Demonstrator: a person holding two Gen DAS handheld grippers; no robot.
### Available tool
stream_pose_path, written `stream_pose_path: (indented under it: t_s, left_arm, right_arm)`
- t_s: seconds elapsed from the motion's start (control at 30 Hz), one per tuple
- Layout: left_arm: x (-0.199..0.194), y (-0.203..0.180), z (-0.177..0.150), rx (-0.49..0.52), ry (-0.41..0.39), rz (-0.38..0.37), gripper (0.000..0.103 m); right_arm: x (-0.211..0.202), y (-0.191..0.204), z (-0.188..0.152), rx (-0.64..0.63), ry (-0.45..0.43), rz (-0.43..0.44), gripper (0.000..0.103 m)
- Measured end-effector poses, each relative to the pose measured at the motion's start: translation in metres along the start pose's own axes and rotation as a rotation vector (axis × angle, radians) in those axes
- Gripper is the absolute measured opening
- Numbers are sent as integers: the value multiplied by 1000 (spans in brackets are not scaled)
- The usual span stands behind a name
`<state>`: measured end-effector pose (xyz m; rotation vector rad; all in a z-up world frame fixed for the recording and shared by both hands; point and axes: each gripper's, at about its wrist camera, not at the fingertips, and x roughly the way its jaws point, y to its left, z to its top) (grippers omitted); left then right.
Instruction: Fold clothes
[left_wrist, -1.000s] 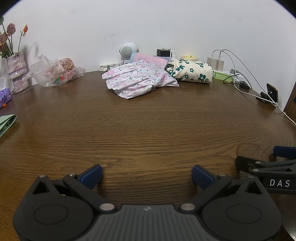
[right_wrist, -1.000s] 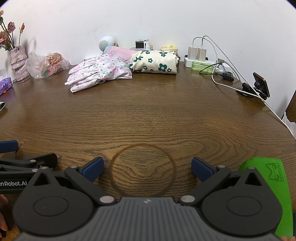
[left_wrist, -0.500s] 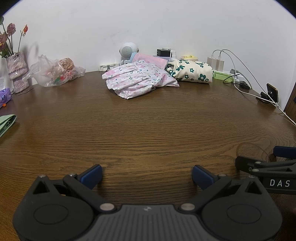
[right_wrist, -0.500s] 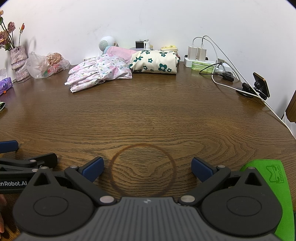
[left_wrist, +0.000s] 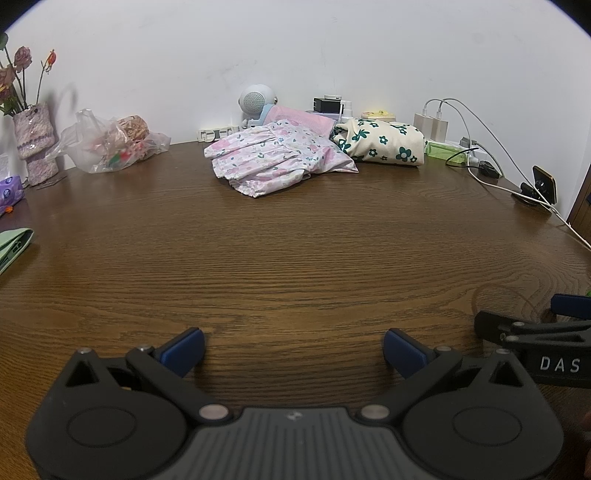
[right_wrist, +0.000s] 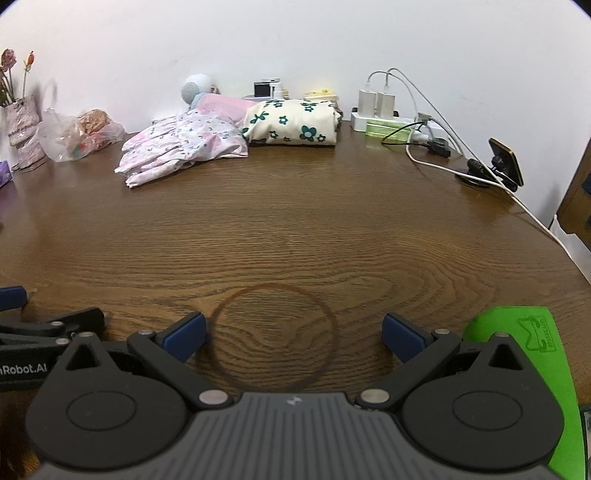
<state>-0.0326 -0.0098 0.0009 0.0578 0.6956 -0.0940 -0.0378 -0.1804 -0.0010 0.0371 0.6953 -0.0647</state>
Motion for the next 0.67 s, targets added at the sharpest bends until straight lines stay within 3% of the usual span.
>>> stream_pose_path:
  t_s: [0.67]
  left_arm:
    - [0,1,0,-4,0,3,103]
  right_arm:
    - [0,2,1,-9,0,11,103]
